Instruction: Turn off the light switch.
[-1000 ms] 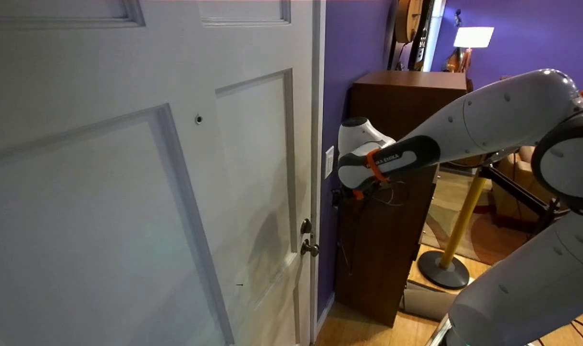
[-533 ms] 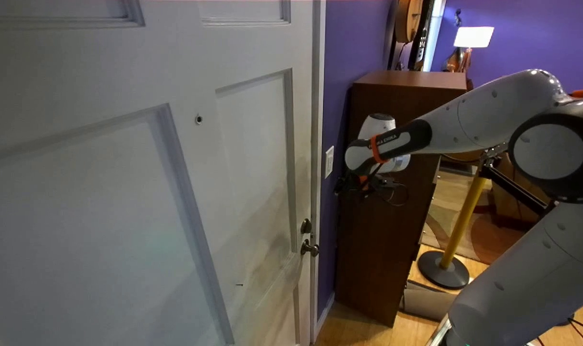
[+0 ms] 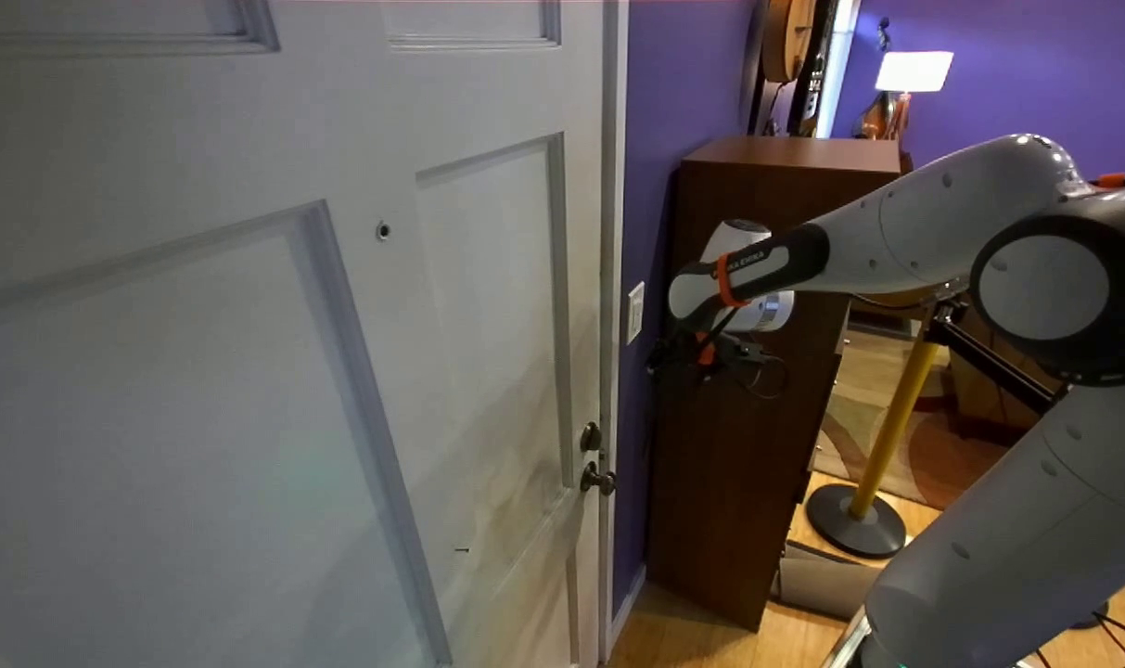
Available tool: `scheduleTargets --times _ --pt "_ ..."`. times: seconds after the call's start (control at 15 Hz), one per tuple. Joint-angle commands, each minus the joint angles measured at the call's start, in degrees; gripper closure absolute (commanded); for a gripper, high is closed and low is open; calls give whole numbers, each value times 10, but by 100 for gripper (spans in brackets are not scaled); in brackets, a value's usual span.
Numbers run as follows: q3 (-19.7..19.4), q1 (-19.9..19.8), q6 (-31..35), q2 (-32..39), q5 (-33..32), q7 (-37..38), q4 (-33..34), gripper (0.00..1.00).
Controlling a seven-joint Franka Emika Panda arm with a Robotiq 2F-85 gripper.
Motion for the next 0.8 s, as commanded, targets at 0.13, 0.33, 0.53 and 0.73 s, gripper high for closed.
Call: scheduleTargets --times 0.13,0.33,0.53,0.73 --pt "-18 0 -41 35 42 -21 40 0" --pt "-32 0 -58 57 80 -64 71 0" --pt "-42 -3 -60 77 122 -117 102 0" --pt "-50 -10 -59 95 156 -154 131 0"
